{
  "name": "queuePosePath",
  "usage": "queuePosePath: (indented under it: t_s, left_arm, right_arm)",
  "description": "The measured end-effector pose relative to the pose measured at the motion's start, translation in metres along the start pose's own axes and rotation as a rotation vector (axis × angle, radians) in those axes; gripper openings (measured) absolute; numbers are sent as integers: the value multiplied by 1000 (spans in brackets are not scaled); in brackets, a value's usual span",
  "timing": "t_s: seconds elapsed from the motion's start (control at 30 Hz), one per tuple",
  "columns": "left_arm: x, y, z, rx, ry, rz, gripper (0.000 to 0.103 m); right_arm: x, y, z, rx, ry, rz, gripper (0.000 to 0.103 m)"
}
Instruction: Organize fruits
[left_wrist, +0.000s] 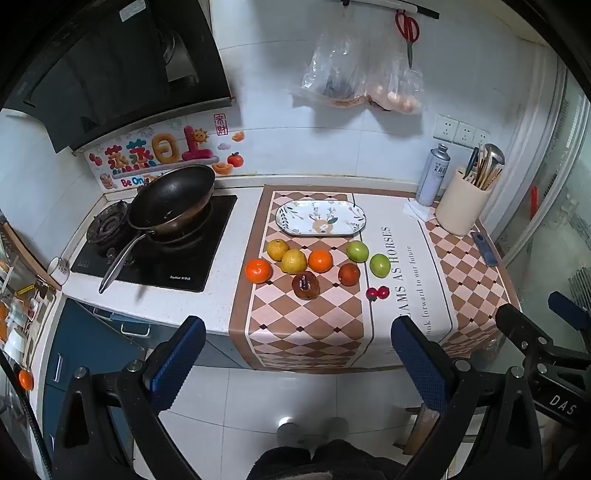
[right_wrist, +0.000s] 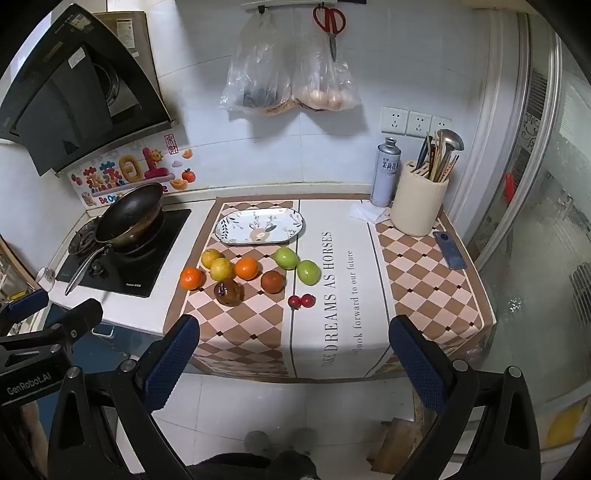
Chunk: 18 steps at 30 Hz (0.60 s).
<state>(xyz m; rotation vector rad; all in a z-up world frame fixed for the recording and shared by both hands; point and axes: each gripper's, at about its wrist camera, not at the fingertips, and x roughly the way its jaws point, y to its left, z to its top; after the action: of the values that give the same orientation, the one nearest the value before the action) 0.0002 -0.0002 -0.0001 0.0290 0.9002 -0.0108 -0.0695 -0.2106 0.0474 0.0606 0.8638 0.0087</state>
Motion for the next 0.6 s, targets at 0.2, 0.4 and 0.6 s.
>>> queuePosePath:
  t_s: [0.2,0.4,0.6]
  left_arm:
    - [0,0,0,-2,-2,-6,103]
    - [-2,9,1,-5,-4,-9,103]
    - [1,9,0,-7,-1,-12,103]
  right_arm:
    - [2,1,-1,-4,10,-2,103]
    - [1,2,1,-4,12,-4,103]
    - [2,7,-1,-4,8,-13,103]
